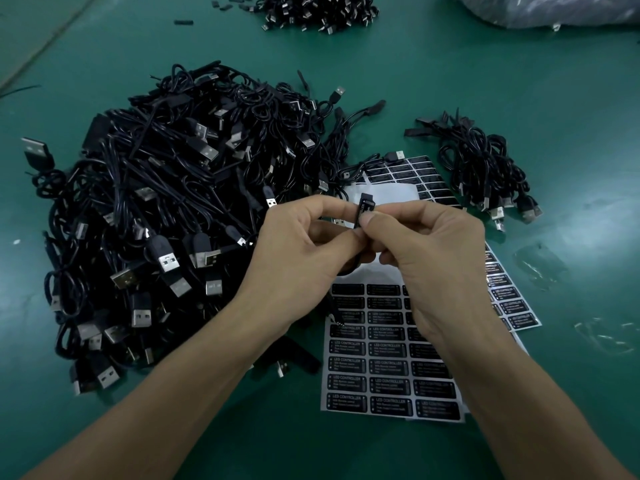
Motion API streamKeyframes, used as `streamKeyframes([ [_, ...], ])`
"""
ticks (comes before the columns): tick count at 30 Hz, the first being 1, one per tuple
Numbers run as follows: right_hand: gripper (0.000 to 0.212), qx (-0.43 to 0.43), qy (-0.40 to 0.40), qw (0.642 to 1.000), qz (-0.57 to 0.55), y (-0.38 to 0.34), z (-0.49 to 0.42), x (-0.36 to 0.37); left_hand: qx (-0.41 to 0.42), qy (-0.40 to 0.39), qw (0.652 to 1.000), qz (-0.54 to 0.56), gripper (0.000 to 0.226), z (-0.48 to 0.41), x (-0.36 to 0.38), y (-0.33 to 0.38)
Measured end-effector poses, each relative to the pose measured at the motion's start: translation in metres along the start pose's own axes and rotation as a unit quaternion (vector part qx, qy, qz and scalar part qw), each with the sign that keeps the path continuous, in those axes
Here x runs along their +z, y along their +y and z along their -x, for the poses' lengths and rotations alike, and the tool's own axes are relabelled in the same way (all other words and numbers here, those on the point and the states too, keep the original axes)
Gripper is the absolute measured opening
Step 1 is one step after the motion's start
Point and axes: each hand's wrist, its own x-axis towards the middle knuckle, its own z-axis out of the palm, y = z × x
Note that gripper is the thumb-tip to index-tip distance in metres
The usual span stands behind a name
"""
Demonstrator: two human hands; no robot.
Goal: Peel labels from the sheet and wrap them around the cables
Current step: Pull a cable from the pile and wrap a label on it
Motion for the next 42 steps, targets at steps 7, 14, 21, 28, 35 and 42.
streamKeyframes([
  [7, 0.012, 0.013, 0.002, 1.0, -0.007, 0.0, -0.001, -0.001, -0.002, -0.004, 1.0, 0.0, 0.01, 0.0, -0.001, 0.0],
  [14, 0.024, 0.013, 0.022, 1.0, -0.007, 0.002, -0.003, -0.003, -0.002, -0.004, 1.0, 0.01, 0.011, 0.0, -0.002, -0.003],
  [21, 0.012, -0.026, -0.046, 0.999, -0.004, 0.002, -0.001, -0.003, 0.001, -0.011, 1.0, 0.004, 0.014, 0.0, -0.003, -0.002],
  [28, 0.02, -0.049, -0.03, 0.997, 0.044, 0.005, -0.004, -0.004, -0.008, -0.021, 0.999, -0.025, 0.002, 0.001, -0.003, 0.0],
  [35, 0.034, -0.104, -0.045, 0.988, 0.109, 0.004, -0.001, -0.001, 0.027, -0.018, 0.987, -0.156, 0.011, -0.001, -0.01, 0.014],
  [42, 0.027, -0.133, -0.171, 0.971, 0.102, 0.003, 0.008, 0.007, 0.099, 0.036, 0.972, -0.209, 0.027, -0.004, -0.024, 0.029],
])
